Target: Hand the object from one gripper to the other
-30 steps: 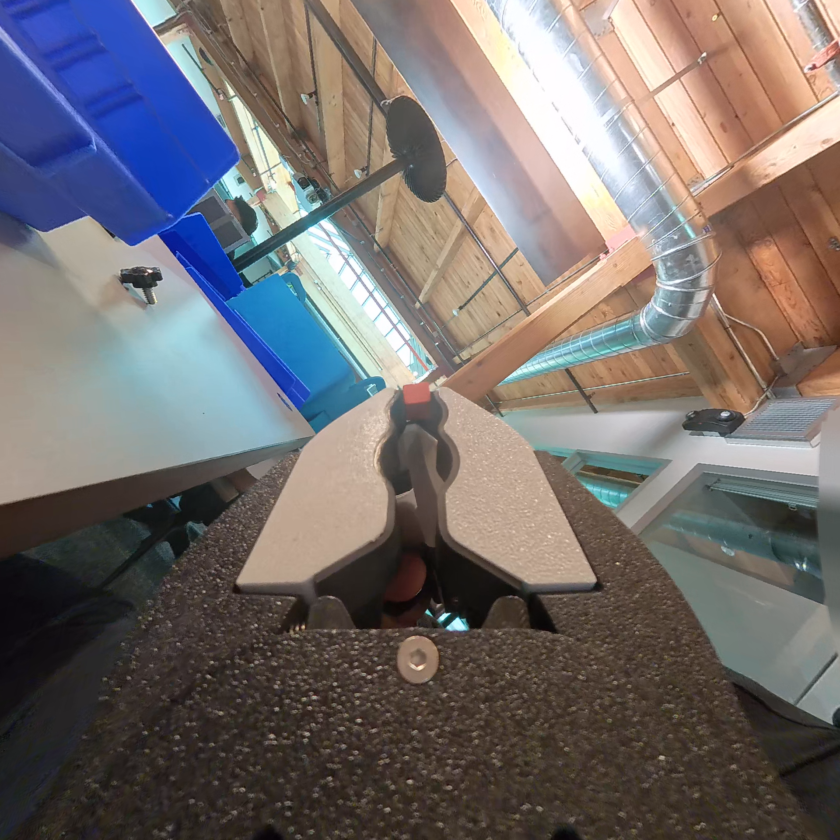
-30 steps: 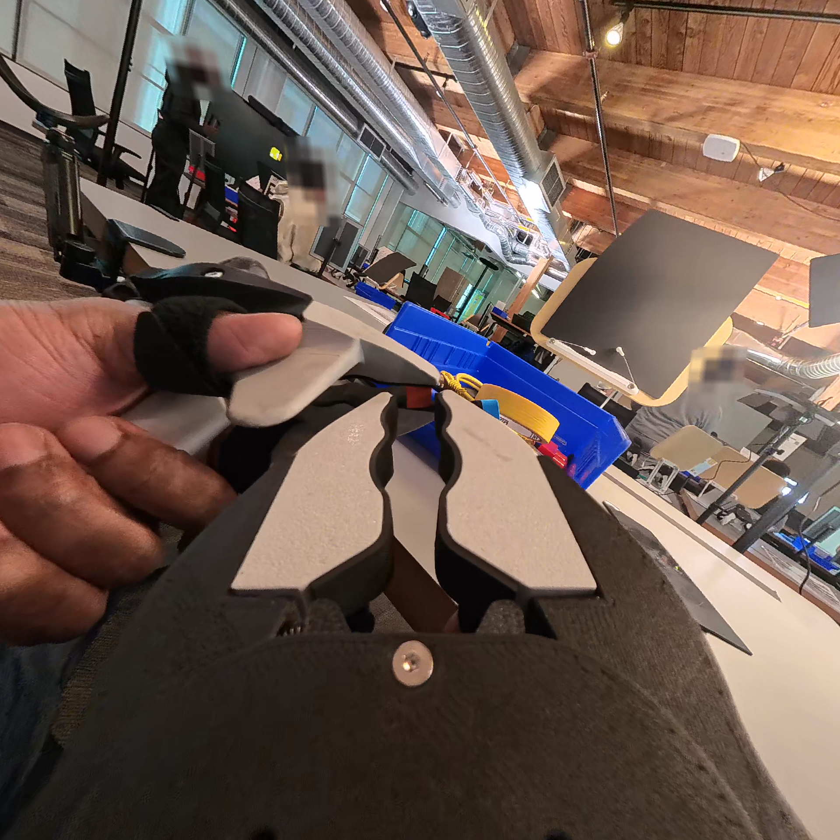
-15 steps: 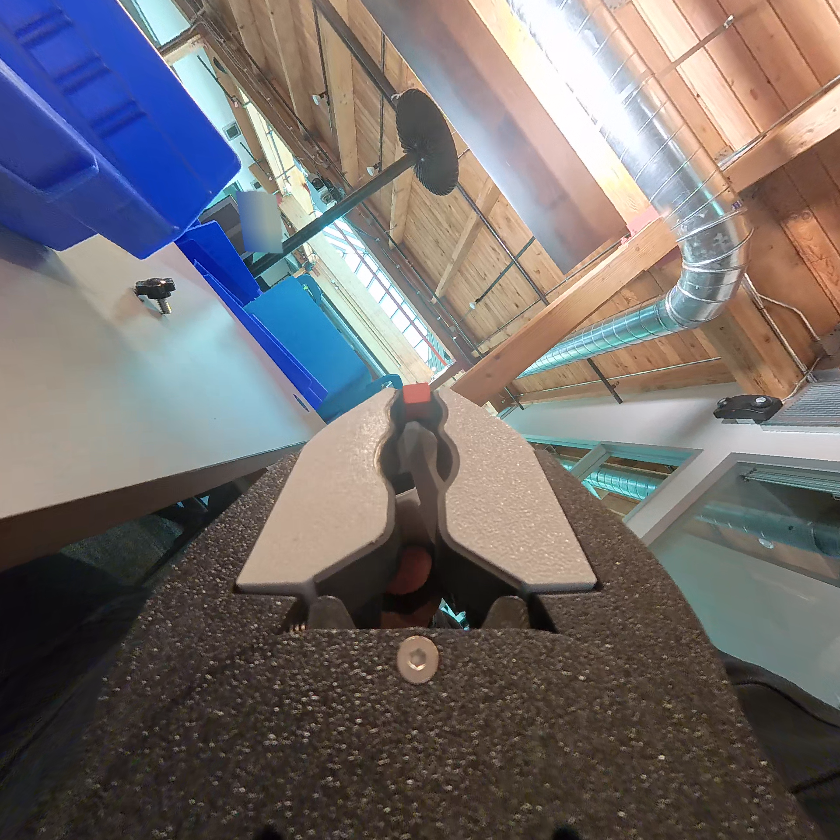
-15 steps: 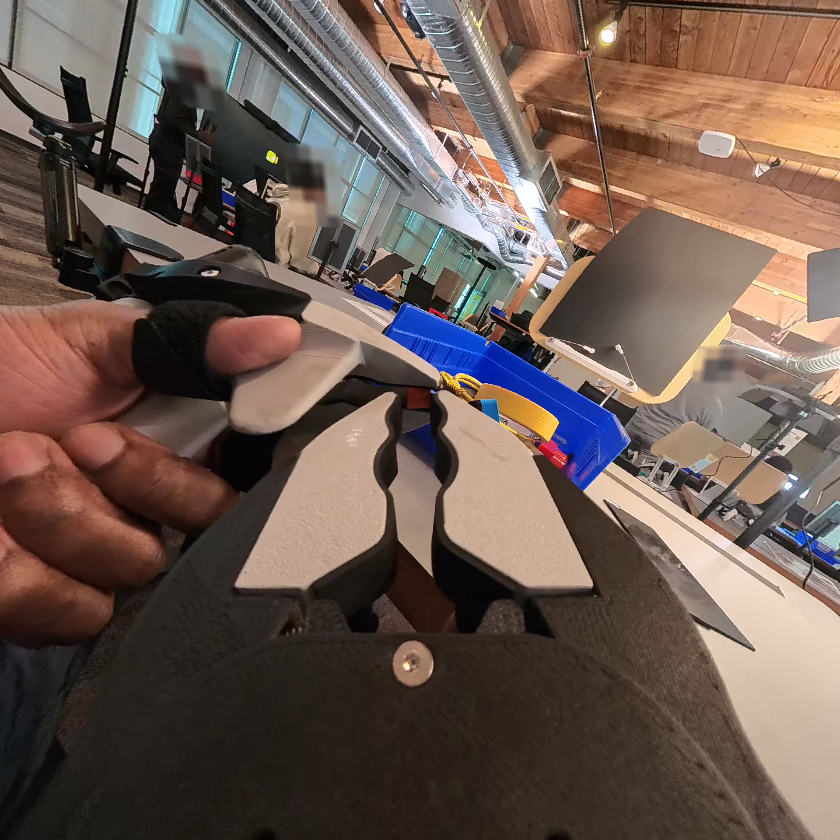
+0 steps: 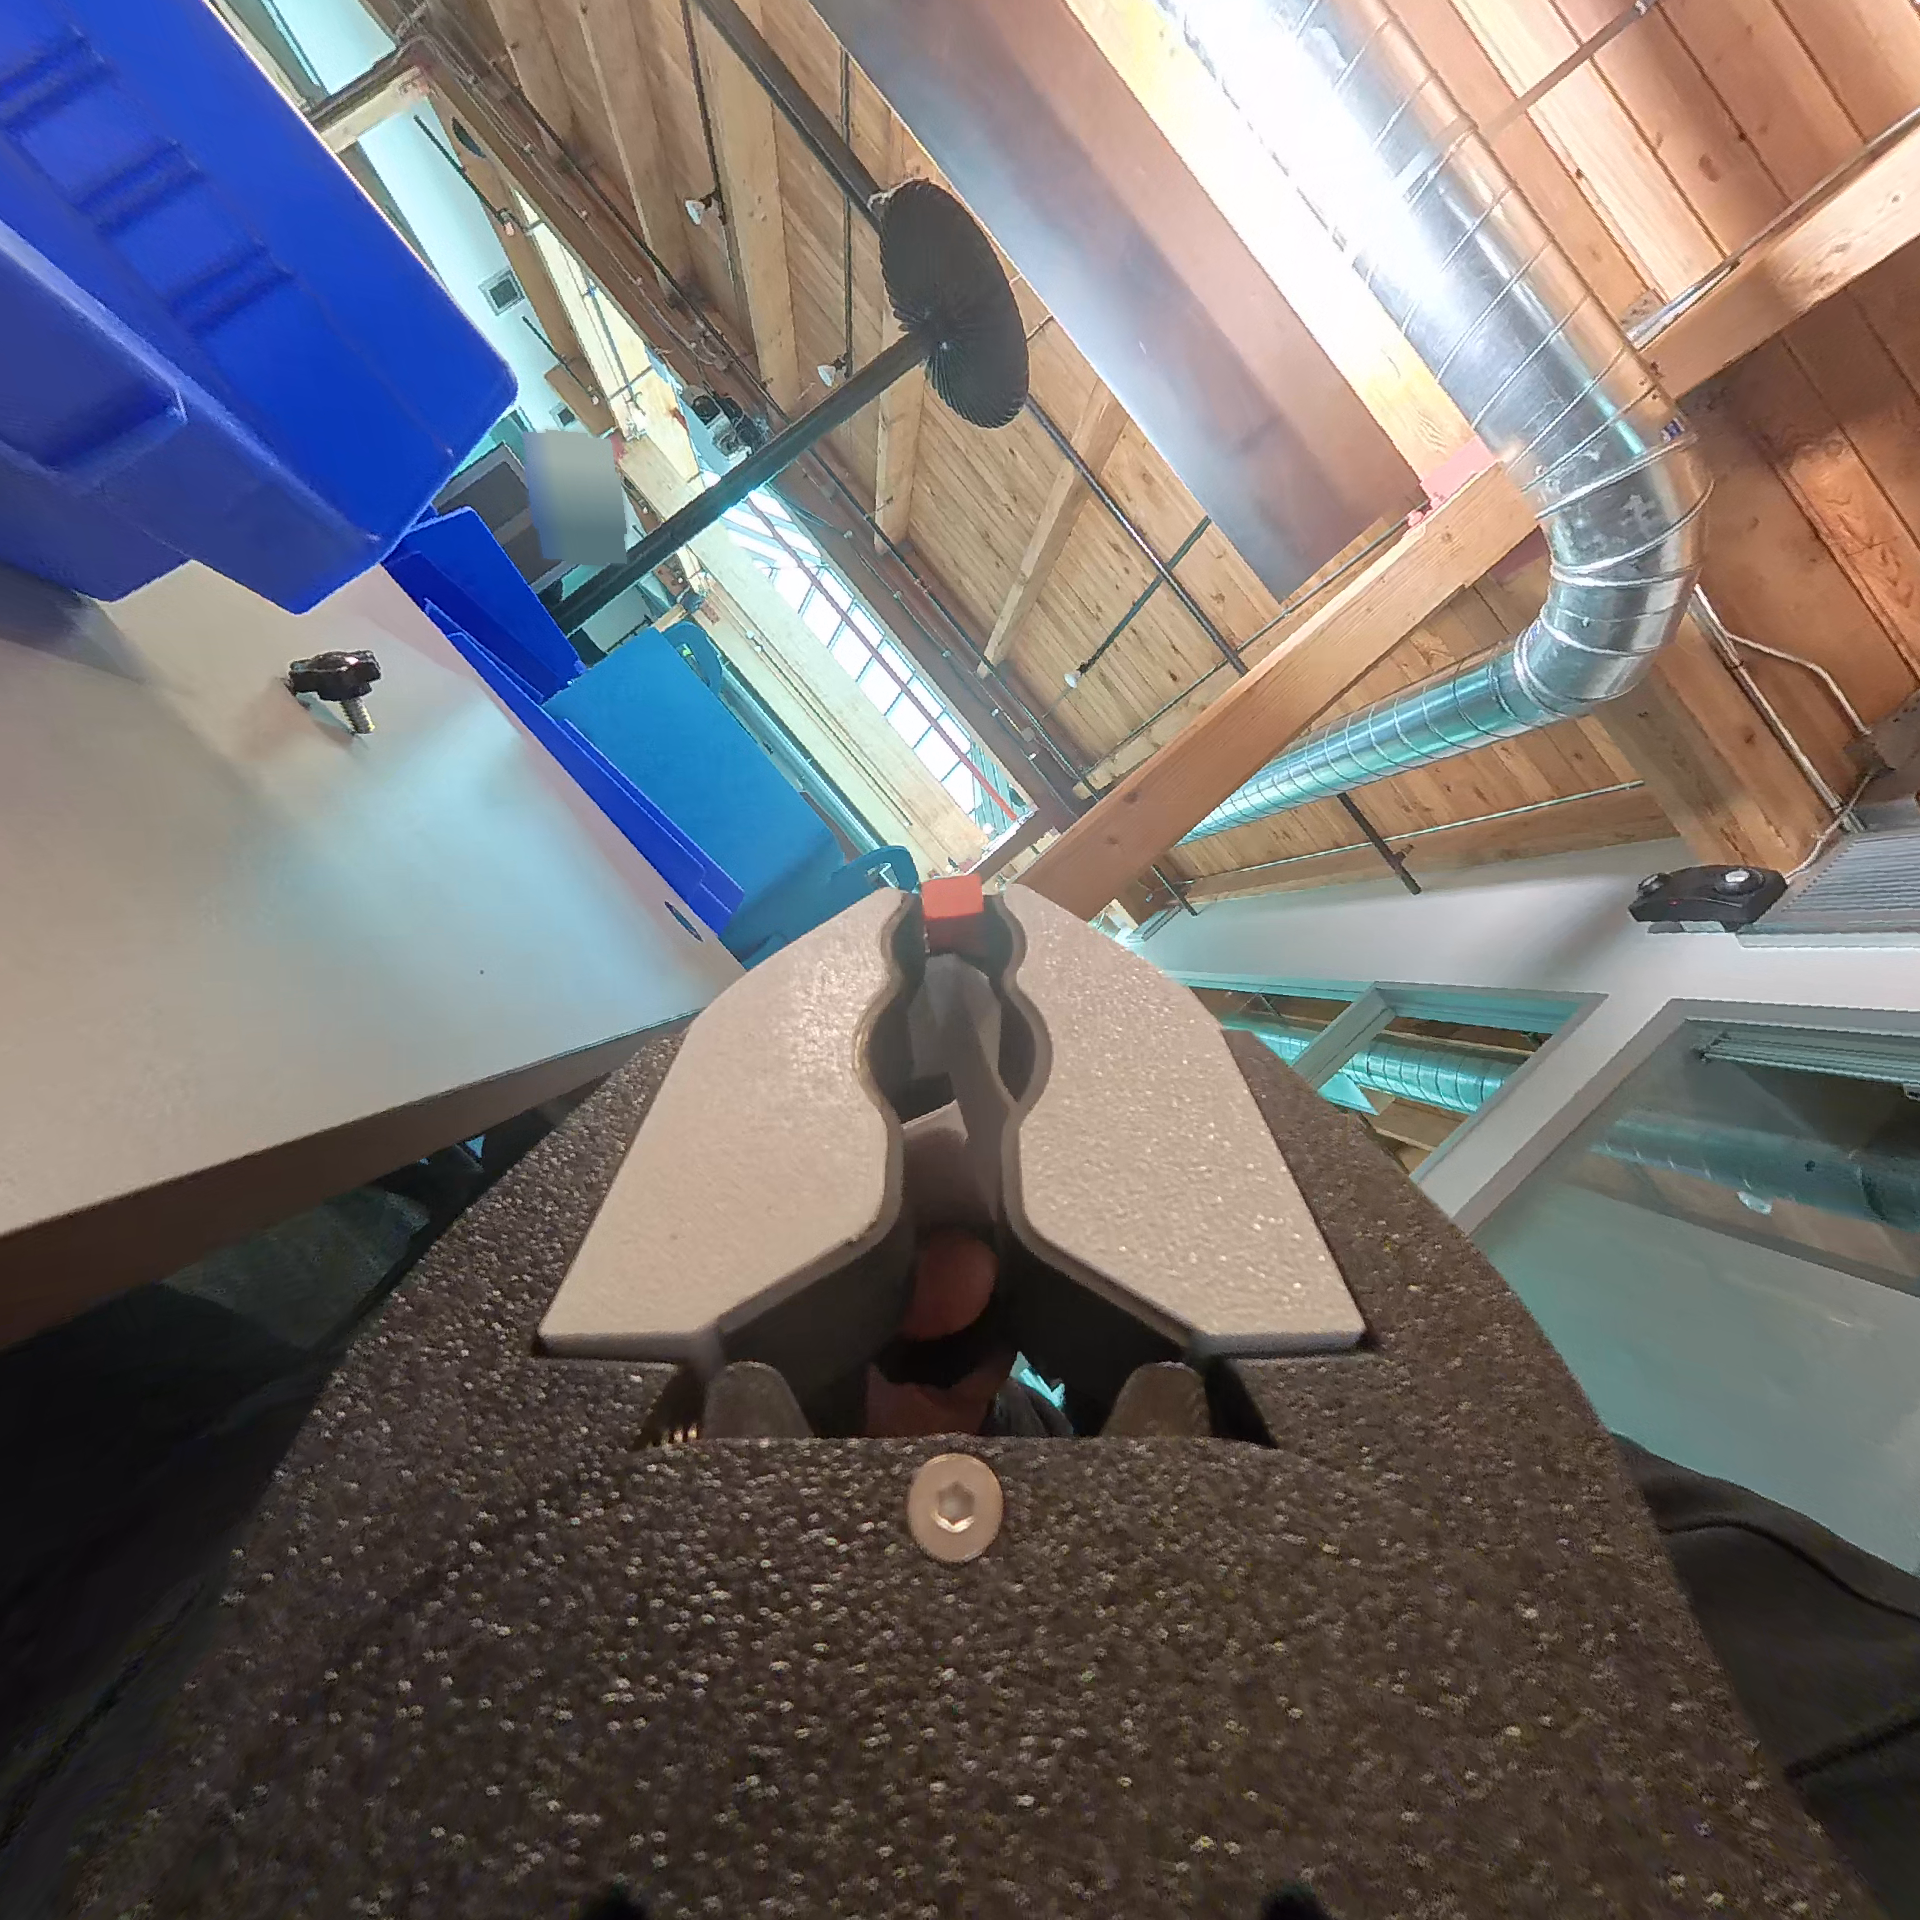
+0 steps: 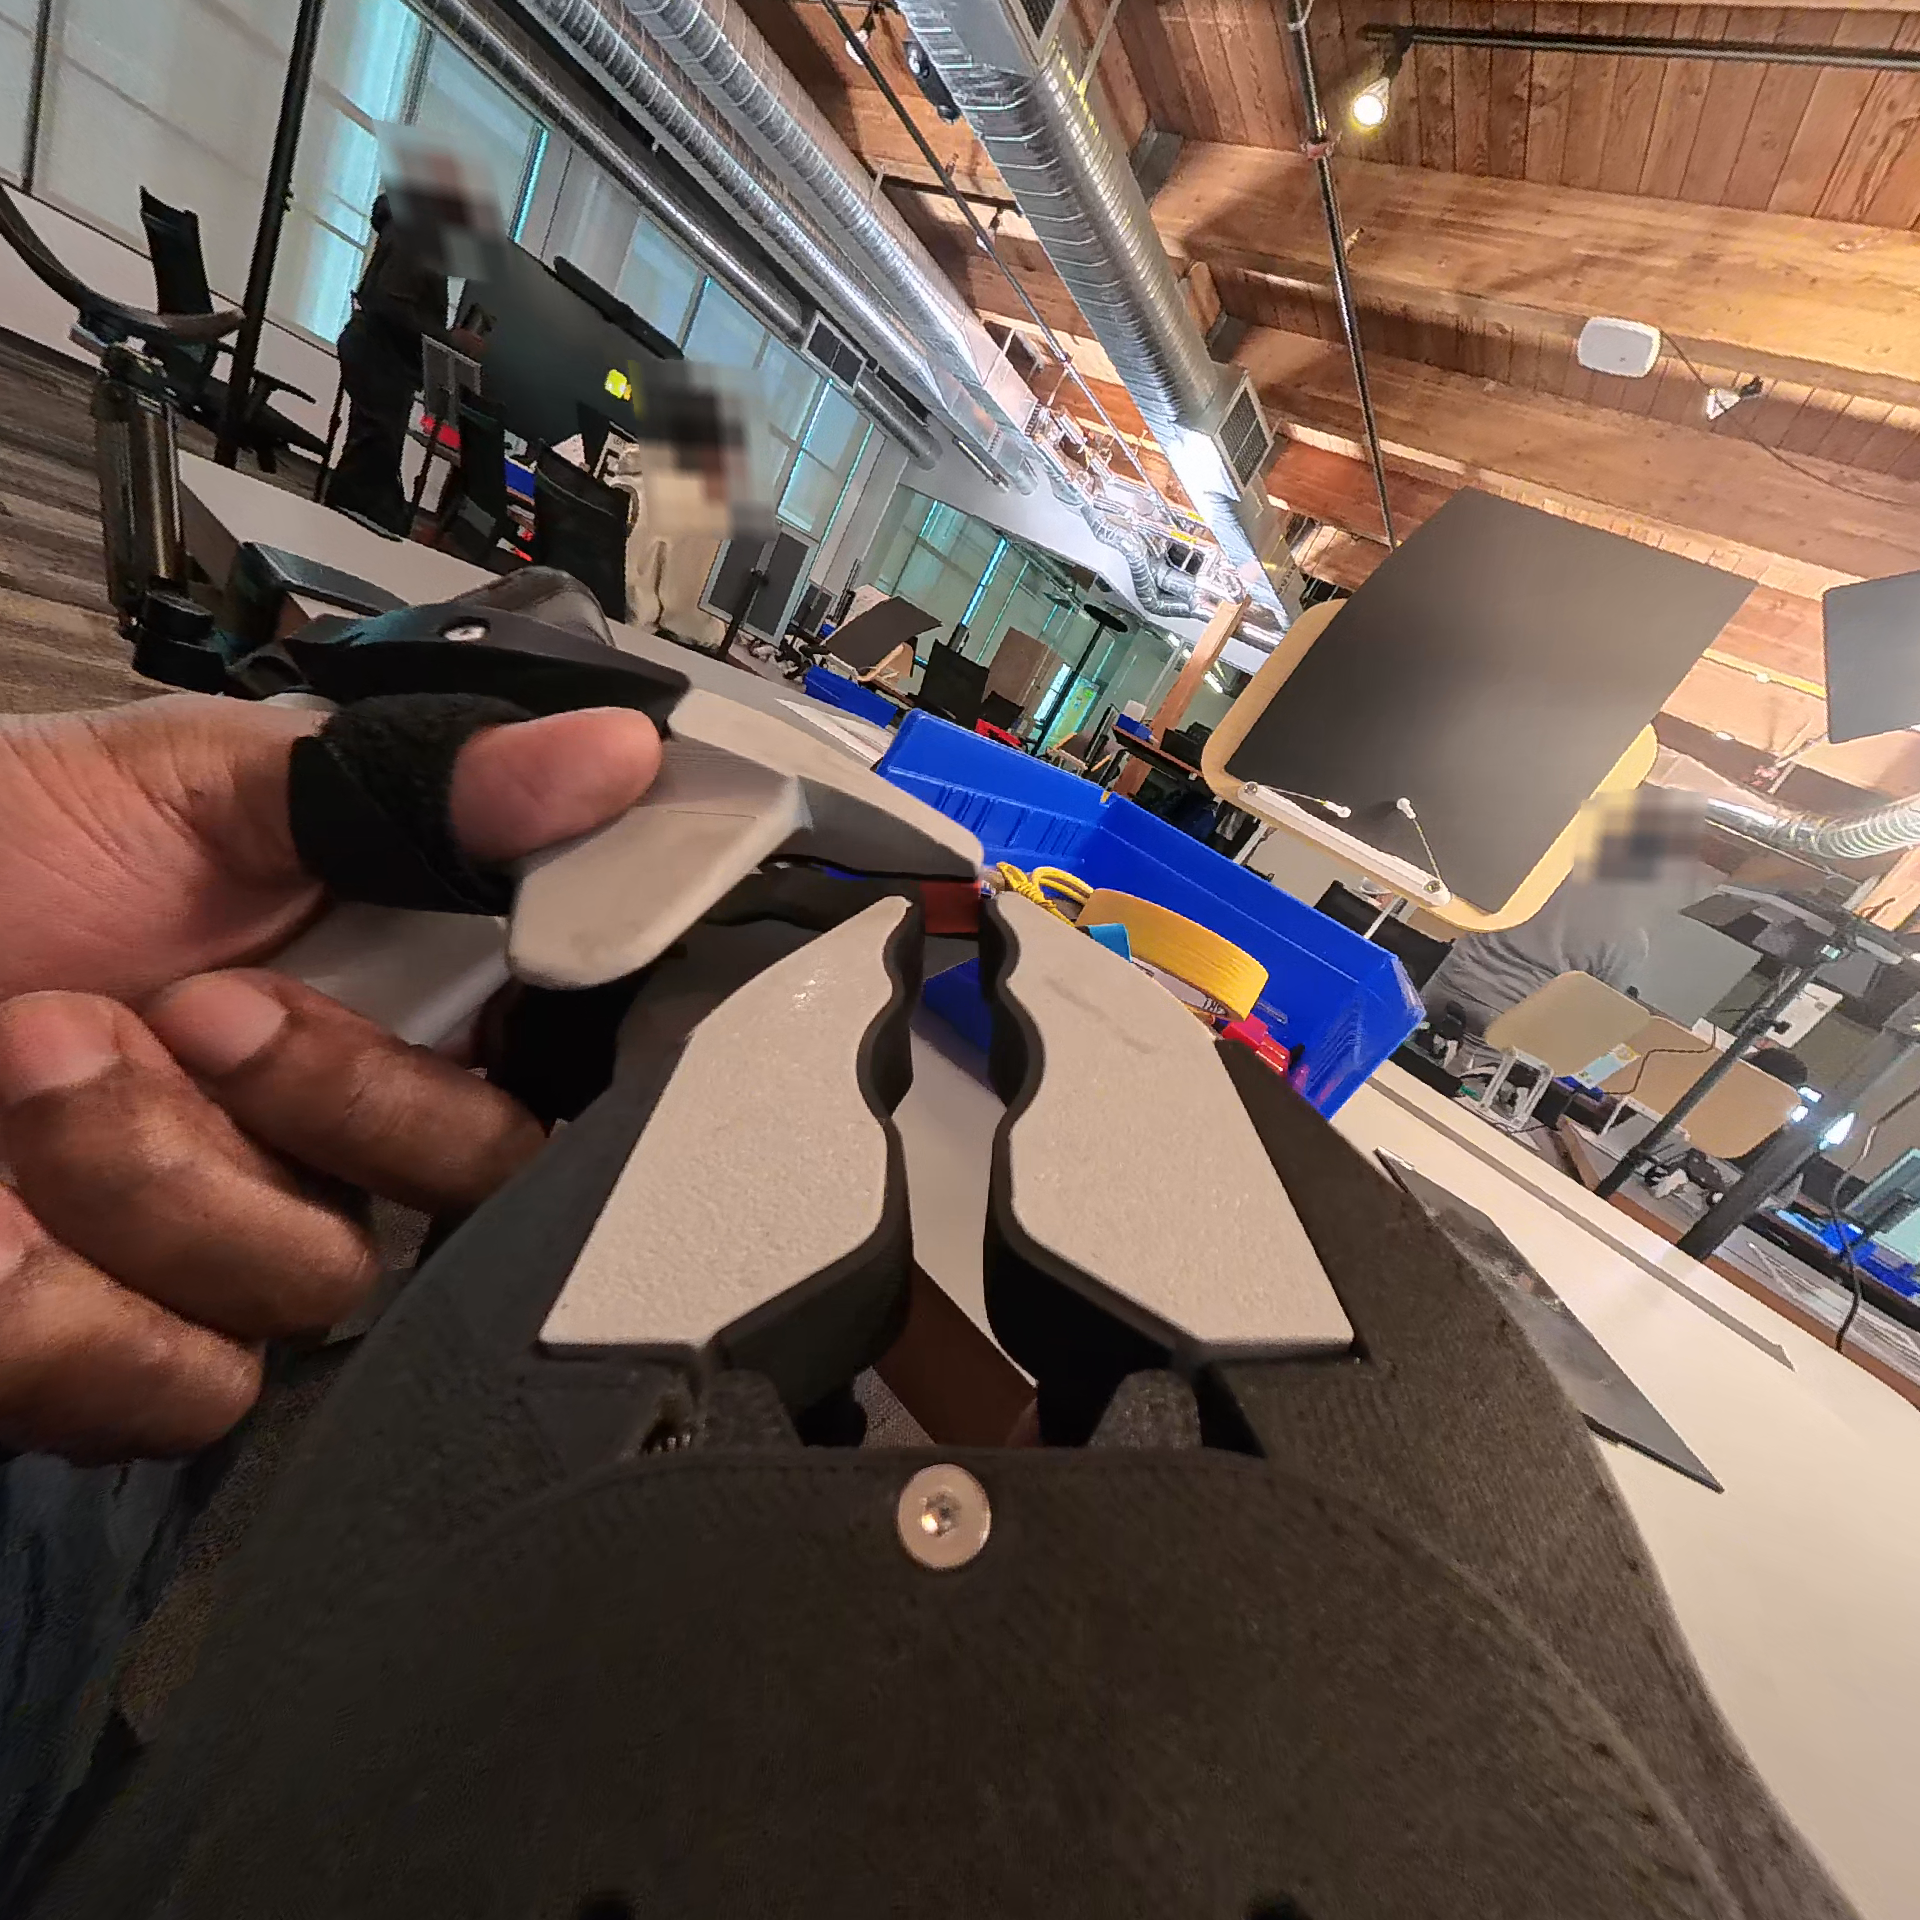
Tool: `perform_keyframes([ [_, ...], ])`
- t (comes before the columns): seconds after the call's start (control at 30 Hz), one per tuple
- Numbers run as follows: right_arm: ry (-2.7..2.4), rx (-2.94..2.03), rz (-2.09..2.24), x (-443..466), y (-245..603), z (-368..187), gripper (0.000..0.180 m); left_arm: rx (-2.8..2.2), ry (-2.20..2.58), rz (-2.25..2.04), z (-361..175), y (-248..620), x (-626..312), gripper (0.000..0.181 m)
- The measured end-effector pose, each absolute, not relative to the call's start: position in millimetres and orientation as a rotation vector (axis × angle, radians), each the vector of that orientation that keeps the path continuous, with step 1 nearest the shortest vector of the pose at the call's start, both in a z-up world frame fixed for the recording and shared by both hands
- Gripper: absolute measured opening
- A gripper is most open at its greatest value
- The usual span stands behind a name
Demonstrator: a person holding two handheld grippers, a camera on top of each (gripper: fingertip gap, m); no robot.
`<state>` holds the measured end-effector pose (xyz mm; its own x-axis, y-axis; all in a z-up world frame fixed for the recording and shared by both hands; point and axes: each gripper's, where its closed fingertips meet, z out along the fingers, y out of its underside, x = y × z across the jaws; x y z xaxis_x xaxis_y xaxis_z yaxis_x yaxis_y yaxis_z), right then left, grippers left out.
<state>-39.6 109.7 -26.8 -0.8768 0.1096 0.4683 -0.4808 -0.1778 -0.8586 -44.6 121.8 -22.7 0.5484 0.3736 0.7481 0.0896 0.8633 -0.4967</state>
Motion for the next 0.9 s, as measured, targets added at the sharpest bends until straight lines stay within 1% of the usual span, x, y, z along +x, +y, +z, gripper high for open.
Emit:
perform_keyframes([
  [0.2,-1.723,0.412,2.164,-41,112,-23,0.009,-0.567,-0.999,0.216,-22,116,-44,0.018],
  [0.33,-1.796,0.4,2.282,-39,114,-21,0.009,-0.651,-0.982,0.355,-15,103,-38,0.021],
  [0.47,-1.918,0.377,2.441,-36,115,-20,0.009,-0.82,-0.962,0.514,-12,96,-30,0.026],
  [0.63,-2.188,0.379,2.687,-27,118,-20,0.009,-1.115,-0.892,0.739,-15,103,-20,0.029],
  [0.73,-2.299,0.407,2.746,-23,121,-21,0.009,-1.217,-0.846,0.706,-19,114,-14,0.029],
  [0.9,-2.372,0.451,2.781,-22,125,-21,0.009,-1.223,-0.822,0.586,-21,123,-9,0.029],
])
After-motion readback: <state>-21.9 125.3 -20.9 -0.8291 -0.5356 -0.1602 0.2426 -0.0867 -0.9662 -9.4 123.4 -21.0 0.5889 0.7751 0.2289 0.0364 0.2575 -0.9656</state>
